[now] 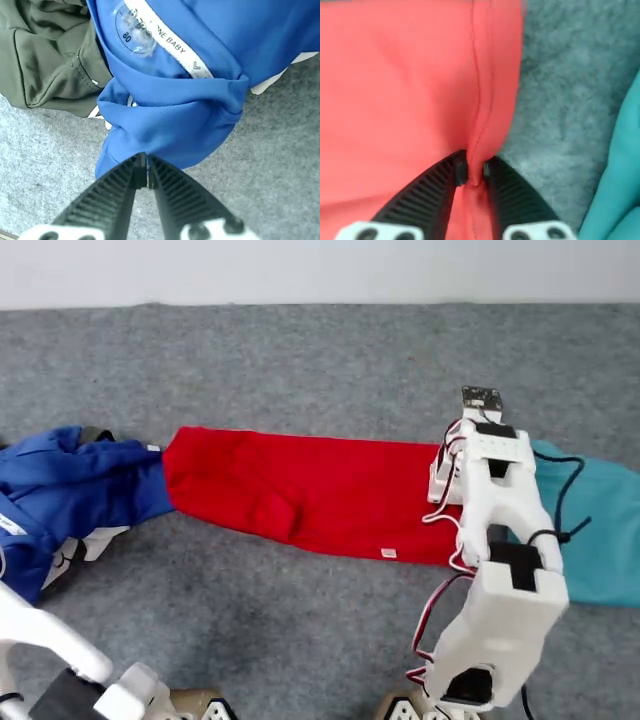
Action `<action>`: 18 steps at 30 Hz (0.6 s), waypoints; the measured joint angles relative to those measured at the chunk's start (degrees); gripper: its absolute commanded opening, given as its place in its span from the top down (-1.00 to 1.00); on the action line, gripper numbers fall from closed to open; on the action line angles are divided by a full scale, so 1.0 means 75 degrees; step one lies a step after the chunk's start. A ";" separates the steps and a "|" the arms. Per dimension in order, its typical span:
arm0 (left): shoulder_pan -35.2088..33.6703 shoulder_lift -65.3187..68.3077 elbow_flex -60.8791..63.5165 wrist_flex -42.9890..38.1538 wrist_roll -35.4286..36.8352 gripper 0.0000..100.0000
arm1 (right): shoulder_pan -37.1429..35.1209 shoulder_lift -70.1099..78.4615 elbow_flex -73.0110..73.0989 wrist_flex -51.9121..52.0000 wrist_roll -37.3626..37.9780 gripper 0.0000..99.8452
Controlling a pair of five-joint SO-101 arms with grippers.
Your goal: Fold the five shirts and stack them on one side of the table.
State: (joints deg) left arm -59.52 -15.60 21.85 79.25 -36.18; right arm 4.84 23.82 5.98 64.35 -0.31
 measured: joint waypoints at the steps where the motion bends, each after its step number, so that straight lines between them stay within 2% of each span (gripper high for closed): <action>1: 0.0000 0.0000 0.0000 0.0000 0.0000 0.97 | 0.0000 0.0035 -0.0082 0.0094 0.0000 0.98; 5: 0.0000 0.0000 0.0000 0.0000 0.0000 0.97 | 0.0000 0.0000 -0.0152 0.0422 0.0000 0.98; 10: 0.0000 0.0000 0.0000 0.0000 0.0000 0.97 | 0.0035 -0.0774 -0.0141 0.0985 0.0680 0.98; 18: 0.0000 0.0000 0.0000 0.0000 0.0000 0.97 | 0.1207 -0.2274 -0.0141 0.1758 0.2227 0.98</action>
State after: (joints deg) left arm -59.52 -15.60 21.85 79.25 -36.18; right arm 13.89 6.77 4.92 77.54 16.40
